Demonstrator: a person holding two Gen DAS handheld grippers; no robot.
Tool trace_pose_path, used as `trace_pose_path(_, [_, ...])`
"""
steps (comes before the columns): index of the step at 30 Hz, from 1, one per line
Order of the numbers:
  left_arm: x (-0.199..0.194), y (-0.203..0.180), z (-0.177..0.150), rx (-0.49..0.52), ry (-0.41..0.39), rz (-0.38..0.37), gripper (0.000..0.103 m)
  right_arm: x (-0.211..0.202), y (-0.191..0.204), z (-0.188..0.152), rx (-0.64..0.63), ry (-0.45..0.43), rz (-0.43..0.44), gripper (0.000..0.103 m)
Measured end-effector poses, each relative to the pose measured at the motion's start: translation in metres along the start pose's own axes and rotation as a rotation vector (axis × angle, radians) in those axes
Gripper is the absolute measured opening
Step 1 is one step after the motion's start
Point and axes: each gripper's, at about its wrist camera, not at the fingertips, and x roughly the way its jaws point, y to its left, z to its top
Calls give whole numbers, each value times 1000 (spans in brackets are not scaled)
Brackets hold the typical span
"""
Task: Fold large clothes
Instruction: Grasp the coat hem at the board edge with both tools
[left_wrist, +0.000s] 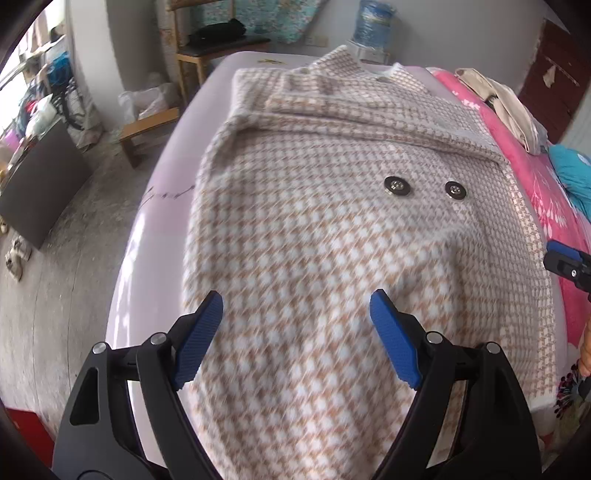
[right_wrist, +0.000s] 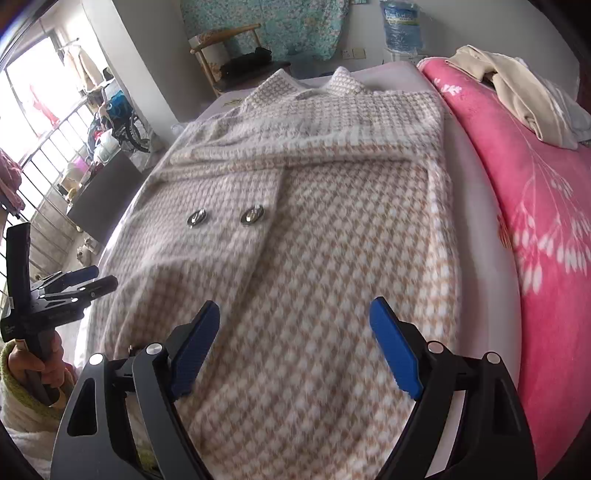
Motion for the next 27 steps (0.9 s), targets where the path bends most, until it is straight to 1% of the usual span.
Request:
trace_pose_path(3, [-8, 11, -19, -37, -17, 29, 78, -5, -1, -17, 3, 14, -10, 81])
trace_pose_path(6, [-14, 24, -35, -80, -12, 36, 78, -12, 0, -31, 4, 15, -10, 81])
trace_pose_path(11, [-24, 43, -59, -112, -21, 74, 78, -19, 1, -48, 5, 13, -19, 81])
trace_pose_path(14, [-31, 54, -73, -137, -24, 74, 78, -26, 2, -61, 3, 14, -24, 81])
trace_pose_path(16, [-36, 61, -83, -158, -30, 54, 78, -30, 0, -69, 3, 20, -30, 81])
trace_pose_path(20, [-43, 66, -101, -195, -34, -18, 77, -39, -3, -89, 6, 50, -39, 81])
trace_pose_path(24, [-44, 65, -117, -202, -21, -56, 66, -46, -5, -107, 5, 84, -70, 81])
trace_pose_path(27, [-42, 65, -127, -212, 1, -109, 57, -52, -11, -120, 35, 102, -72, 81])
